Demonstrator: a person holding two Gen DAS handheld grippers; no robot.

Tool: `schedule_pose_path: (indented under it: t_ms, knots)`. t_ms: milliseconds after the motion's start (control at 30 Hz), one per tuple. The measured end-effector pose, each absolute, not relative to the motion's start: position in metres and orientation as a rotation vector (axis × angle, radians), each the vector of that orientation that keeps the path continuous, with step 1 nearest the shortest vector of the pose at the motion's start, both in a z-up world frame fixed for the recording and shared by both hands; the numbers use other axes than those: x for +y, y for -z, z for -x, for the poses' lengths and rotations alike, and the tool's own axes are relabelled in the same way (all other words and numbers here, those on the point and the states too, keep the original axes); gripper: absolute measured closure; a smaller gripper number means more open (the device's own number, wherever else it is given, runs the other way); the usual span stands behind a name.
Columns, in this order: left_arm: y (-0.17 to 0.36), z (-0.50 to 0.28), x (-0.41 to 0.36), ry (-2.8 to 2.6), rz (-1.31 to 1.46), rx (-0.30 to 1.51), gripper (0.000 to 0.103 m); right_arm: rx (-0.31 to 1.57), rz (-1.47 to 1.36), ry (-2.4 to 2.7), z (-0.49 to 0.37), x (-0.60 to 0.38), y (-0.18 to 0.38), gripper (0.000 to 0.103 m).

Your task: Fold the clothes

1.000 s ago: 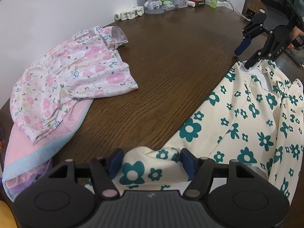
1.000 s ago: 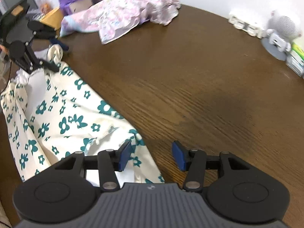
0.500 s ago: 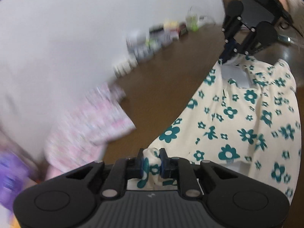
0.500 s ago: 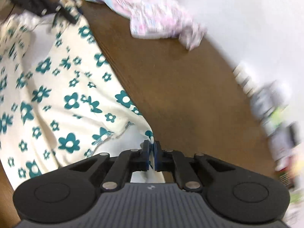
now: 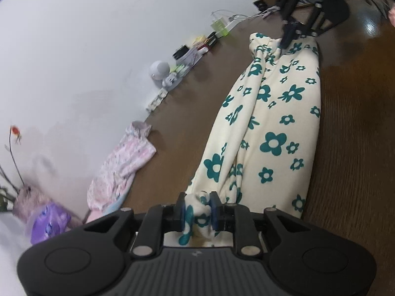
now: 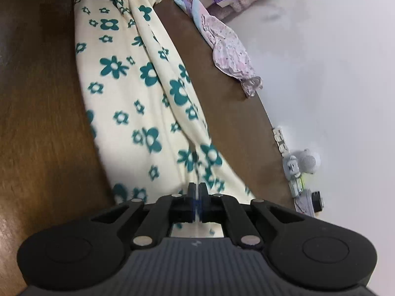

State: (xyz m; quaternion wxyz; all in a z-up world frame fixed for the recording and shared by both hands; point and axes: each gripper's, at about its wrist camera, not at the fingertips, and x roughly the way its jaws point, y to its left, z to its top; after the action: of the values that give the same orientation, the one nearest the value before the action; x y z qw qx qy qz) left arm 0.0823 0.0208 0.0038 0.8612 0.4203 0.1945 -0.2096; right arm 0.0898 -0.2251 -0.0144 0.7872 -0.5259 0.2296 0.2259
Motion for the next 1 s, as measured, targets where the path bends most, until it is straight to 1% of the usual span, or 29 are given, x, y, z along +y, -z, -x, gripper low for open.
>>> schedule_pose_path:
  t_ms: [33, 67, 133, 167, 200, 233, 267, 300, 333, 400, 433, 533, 633, 733, 767, 800, 867, 900, 933, 967, 1000]
  knots:
    - [-0.006, -0.082, 0.022, 0.432, -0.866, 0.412, 0.071, 0.503, 1.114, -0.486, -0.090, -0.227, 0.014, 0.101]
    - [-0.010, -0.081, 0.024, 0.424, -0.840, 0.416, 0.068, 0.502, 1.084, -0.489, -0.090, -0.229, 0.011, 0.101]
    - [-0.020, -0.083, 0.031, 0.421, -0.765, 0.433, 0.055, 0.502, 1.018, -0.492, -0.091, -0.234, 0.005, 0.095]
    - [-0.026, -0.085, 0.036, 0.423, -0.717, 0.447, 0.052, 0.505, 0.969, -0.488, -0.096, -0.237, -0.001, 0.094]
    - [-0.032, -0.086, 0.043, 0.428, -0.664, 0.461, 0.047, 0.507, 0.920, -0.484, -0.100, -0.240, -0.007, 0.087]
    - [-0.039, -0.088, 0.049, 0.431, -0.606, 0.477, 0.043, 0.513, 0.871, -0.480, -0.106, -0.243, -0.013, 0.077]
    - [-0.046, -0.092, 0.056, 0.428, -0.540, 0.496, 0.041, 0.528, 0.823, -0.477, -0.114, -0.247, -0.019, 0.072]
    - [-0.052, -0.096, 0.064, 0.417, -0.471, 0.514, 0.038, 0.550, 0.780, -0.477, -0.123, -0.250, -0.024, 0.063]
    - [-0.058, -0.100, 0.072, 0.403, -0.400, 0.527, 0.035, 0.572, 0.739, -0.478, -0.131, -0.253, -0.028, 0.060]
    - [-0.069, -0.110, 0.091, 0.372, -0.251, 0.558, 0.035, 0.615, 0.657, -0.481, -0.146, -0.259, -0.035, 0.057]
    - [-0.074, -0.116, 0.102, 0.350, -0.171, 0.578, 0.034, 0.643, 0.594, -0.471, -0.153, -0.264, -0.037, 0.051]
    - [-0.082, -0.135, 0.133, 0.258, 0.024, 0.667, 0.034, 0.745, 0.318, -0.427, -0.177, -0.287, -0.048, 0.046]
    - [-0.077, -0.160, 0.147, 0.161, 0.105, 0.790, 0.034, 0.823, 0.085, -0.385, -0.193, -0.313, -0.051, 0.042]
    - [-0.065, -0.186, 0.152, 0.121, 0.157, 0.891, 0.034, 0.876, -0.084, -0.344, -0.211, -0.329, -0.048, 0.040]
    - [-0.061, -0.196, 0.151, 0.129, 0.185, 0.923, 0.035, 0.893, -0.113, -0.326, -0.218, -0.331, -0.046, 0.040]
    - [-0.057, -0.203, 0.149, 0.136, 0.205, 0.950, 0.039, 0.910, -0.132, -0.306, -0.225, -0.332, -0.044, 0.040]
    - [-0.051, -0.212, 0.142, 0.143, 0.211, 0.980, 0.076, 0.947, -0.118, -0.277, -0.234, -0.329, -0.036, 0.040]
    - [-0.051, -0.212, 0.138, 0.141, 0.193, 0.976, 0.099, 0.965, -0.108, -0.286, -0.237, -0.326, -0.032, 0.042]
    - [-0.052, -0.210, 0.136, 0.138, 0.178, 0.957, 0.102, 0.984, -0.099, -0.294, -0.240, -0.323, -0.028, 0.060]
    - [-0.055, -0.206, 0.135, 0.134, 0.167, 0.920, 0.102, 0.995, -0.088, -0.307, -0.241, -0.321, -0.026, 0.078]
    - [-0.059, -0.200, 0.137, 0.124, 0.170, 0.881, 0.102, 0.991, -0.081, -0.326, -0.238, -0.320, -0.026, 0.092]
